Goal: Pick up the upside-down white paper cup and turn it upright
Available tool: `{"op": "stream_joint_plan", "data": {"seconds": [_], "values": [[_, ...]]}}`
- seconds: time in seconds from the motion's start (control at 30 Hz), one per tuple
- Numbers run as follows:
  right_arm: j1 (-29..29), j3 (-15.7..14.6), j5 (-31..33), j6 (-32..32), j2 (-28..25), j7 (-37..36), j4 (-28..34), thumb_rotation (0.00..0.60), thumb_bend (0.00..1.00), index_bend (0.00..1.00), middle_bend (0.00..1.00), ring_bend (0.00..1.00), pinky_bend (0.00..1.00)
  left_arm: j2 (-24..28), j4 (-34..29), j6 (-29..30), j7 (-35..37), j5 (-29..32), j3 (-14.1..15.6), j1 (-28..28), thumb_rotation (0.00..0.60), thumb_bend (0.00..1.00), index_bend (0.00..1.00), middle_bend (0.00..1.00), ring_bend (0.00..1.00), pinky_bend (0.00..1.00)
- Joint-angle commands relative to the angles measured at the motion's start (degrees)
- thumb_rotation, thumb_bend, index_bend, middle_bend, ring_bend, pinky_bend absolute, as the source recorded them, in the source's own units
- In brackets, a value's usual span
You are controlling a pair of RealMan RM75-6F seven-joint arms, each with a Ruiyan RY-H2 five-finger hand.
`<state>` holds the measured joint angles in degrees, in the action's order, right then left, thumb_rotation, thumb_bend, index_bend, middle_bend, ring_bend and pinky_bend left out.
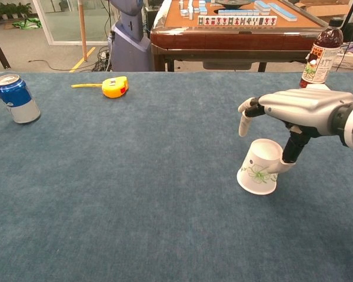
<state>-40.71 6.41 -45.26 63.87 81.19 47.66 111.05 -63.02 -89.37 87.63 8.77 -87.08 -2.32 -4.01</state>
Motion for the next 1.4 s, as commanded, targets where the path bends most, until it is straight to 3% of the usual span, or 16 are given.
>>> {"op": "stream_joint_plan", "data": {"seconds": [0.03, 0.5, 0.9, 1.1, 1.4], "values": [[-0.5, -0.26, 1.0, 0.42, 0.42, 0.17, -0.45, 0.6, 0.0, 0.32, 0.06, 0.0, 0.08, 0.09, -0.07, -0.11, 0.27, 0.03, 0.04, 0.03, 0.6, 0.14, 0.07, 0.24, 0.3, 0.53], [-2.11, -1.49, 3.48, 1.5, 2.0, 0.08, -2.01, 0.6, 0.04, 0.42, 0.07, 0.0, 0.07, 0.35, 0.07, -0.12, 1.03, 0.32, 0.03, 0.34, 0.6, 0.14, 0.07, 0.24, 0.3, 0.53], [-0.64, -1.92, -0.67, 2.57, -0.48, -5.38, -0.85, 0.6, 0.08, 0.53, 0.12, 0.0, 0.07, 0.3, 0.09, -0.54, 0.76, 0.22, 0.12, 0.23, 0.6, 0.14, 0.07, 0.24, 0.3, 0.53], [2.31, -1.21, -5.82, -0.51, -4.17, -17.56, -1.63, 0.6, 0.08, 0.54, 0.12, 0.0, 0.07, 0.23, 0.1, -0.63, 0.55, 0.08, 0.17, 0.18, 0.6, 0.14, 0.07, 0.24, 0.3, 0.53], [10.2, 0.17, -18.24, -6.15, -3.51, -54.12, -11.27, 0.6, 0.07, 0.54, 0.13, 0.0, 0.07, 0.07, 0.02, -1.27, 0.19, -0.09, 0.45, -0.02, 0.6, 0.14, 0.07, 0.24, 0.3, 0.53]]}}
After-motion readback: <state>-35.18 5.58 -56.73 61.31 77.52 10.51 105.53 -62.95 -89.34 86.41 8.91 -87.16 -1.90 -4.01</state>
